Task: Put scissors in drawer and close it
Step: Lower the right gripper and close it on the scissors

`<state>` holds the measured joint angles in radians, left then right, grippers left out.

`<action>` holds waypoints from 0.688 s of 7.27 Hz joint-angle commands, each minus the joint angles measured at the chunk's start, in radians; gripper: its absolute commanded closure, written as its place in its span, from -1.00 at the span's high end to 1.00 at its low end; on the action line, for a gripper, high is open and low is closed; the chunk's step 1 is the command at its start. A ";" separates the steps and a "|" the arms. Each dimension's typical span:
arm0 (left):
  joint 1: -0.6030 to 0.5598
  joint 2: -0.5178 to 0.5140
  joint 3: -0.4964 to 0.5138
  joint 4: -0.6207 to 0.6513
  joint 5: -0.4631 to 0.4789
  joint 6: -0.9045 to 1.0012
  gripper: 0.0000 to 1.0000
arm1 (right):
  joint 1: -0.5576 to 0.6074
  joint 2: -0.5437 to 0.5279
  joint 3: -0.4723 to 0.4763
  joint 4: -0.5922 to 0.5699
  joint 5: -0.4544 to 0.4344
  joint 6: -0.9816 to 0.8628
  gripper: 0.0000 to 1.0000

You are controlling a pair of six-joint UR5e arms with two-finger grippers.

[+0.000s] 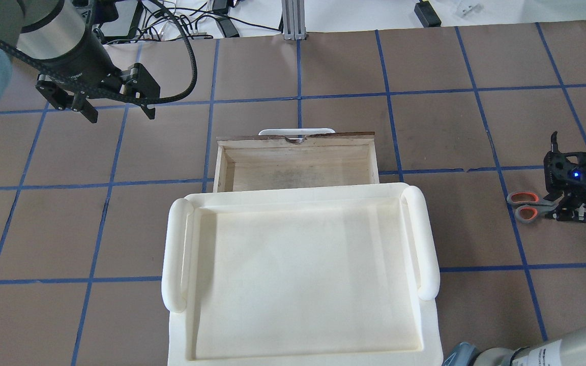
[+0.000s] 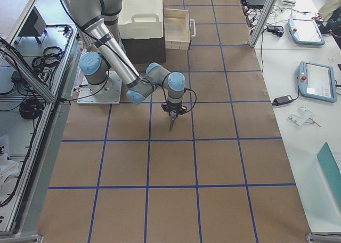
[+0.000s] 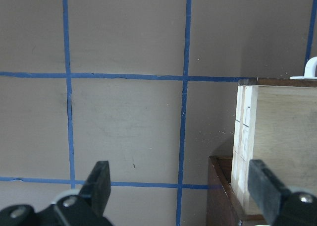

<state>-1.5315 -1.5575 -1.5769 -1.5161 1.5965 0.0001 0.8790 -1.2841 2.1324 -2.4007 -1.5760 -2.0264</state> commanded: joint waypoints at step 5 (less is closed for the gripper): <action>0.001 0.002 0.000 0.001 0.002 0.001 1.00 | 0.009 -0.011 -0.038 0.006 0.011 0.014 -0.60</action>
<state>-1.5313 -1.5566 -1.5782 -1.5156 1.5967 0.0021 0.8821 -1.2899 2.1172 -2.3984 -1.5740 -2.0185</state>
